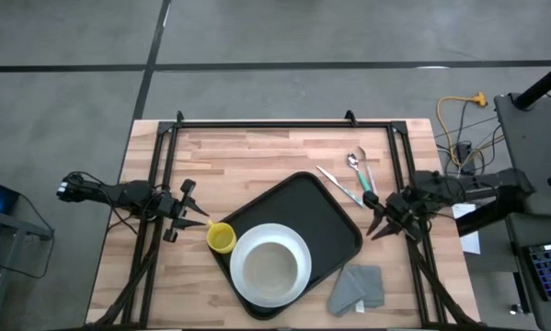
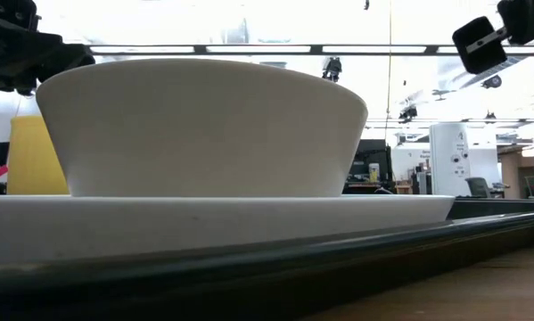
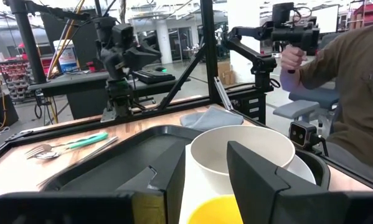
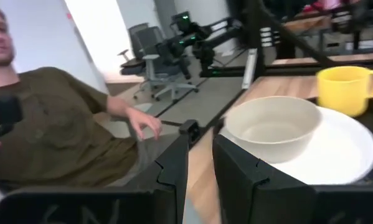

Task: Set up tray
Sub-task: Put the gray napkin on the black serving tray

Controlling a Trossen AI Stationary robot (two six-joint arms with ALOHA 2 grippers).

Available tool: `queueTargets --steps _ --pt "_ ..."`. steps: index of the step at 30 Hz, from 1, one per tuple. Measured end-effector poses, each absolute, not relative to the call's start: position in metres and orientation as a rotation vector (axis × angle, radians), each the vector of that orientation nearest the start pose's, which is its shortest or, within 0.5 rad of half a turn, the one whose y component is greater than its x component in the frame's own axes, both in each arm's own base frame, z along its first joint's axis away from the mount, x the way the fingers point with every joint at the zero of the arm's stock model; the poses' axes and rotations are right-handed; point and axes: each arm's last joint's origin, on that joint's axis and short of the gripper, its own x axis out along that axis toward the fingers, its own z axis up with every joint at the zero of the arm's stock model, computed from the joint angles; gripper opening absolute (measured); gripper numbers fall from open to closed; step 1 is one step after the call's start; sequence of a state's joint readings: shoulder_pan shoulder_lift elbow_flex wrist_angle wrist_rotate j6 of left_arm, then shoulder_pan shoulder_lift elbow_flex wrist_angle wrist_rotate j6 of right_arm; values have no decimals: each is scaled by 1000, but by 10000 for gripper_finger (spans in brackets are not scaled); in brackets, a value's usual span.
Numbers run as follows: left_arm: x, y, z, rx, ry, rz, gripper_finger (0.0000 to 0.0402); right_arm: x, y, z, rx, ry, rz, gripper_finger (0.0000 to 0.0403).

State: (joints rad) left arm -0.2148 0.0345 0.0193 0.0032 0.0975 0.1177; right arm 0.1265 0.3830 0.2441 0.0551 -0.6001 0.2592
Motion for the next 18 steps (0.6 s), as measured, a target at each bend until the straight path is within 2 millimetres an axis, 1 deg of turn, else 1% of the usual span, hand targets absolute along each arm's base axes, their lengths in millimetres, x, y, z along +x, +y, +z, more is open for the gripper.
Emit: queueTargets --steps 3,5,10,12,18 --pt "96 -24 168 117 -7 -312 104 117 38 225 273 195 723 68" --pt "96 -24 168 117 -6 -312 104 118 42 227 276 241 694 68" --pt "96 -24 168 117 -7 -313 104 123 55 233 223 434 529 68" --pt "96 -24 168 117 -7 -312 104 125 62 237 193 477 495 68" --pt "96 -24 168 117 -6 -313 104 131 95 249 110 537 552 68"
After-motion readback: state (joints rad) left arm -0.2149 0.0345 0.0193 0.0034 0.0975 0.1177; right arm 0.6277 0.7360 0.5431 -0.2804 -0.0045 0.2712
